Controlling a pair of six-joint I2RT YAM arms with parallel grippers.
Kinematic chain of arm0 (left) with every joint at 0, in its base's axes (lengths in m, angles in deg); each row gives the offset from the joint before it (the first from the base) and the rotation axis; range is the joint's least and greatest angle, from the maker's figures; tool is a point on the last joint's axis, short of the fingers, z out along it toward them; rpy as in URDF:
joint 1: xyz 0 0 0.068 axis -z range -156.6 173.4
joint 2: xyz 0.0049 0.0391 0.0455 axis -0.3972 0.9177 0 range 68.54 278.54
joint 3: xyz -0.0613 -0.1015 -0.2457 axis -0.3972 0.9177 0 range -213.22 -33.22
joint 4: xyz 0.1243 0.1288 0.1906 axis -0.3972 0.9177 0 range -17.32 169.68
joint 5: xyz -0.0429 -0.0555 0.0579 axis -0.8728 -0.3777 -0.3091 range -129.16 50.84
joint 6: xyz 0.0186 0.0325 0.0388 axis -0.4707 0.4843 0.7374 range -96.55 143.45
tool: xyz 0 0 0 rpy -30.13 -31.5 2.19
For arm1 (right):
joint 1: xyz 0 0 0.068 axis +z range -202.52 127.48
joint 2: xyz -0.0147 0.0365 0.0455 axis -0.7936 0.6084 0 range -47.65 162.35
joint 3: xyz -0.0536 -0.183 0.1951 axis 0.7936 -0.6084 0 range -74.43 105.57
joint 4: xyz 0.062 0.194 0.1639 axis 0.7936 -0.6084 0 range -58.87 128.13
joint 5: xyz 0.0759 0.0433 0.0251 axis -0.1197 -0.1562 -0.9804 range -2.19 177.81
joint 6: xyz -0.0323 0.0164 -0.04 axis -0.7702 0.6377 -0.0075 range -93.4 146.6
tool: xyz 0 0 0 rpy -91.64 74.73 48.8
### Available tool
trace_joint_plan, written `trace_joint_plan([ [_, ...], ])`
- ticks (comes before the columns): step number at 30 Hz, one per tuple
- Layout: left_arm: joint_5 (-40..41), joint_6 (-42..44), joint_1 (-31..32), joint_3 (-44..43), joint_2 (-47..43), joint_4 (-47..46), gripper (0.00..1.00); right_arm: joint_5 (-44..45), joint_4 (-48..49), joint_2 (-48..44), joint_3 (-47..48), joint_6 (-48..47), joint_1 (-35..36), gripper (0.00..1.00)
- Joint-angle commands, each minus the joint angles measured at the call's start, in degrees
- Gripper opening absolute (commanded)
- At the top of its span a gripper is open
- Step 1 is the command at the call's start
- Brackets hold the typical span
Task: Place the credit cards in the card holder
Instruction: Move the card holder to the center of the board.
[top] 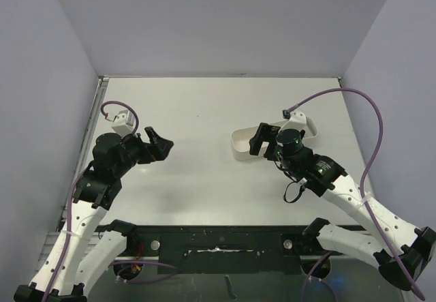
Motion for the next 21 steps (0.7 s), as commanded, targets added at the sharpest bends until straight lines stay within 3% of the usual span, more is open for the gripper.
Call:
trace_joint_plan([
  [1,2.2,2.2,-0.5,-3.0,-0.9,-0.5,0.92,2.4,3.8,0.4,1.6,0.7,0.4,0.98],
  [11,12.3,0.3,-0.5,-0.1,1.3,-0.1,0.91,2.3,5.2,2.1,1.2,-2.5,0.4,0.98],
  [14,23.3,-4.5,-0.6,-0.1,3.7,2.8,0.91,1.4,5.0,2.5,1.4,-2.5,0.4,0.97],
  [19,44.3,-15.3,-2.0,0.4,9.0,8.9,0.8,-0.4,4.9,1.8,1.6,-2.4,0.4,0.98],
  [21,46.1,-17.9,-5.5,-0.6,12.9,10.7,0.77,-1.5,5.4,1.0,1.1,-2.3,0.4,0.98],
])
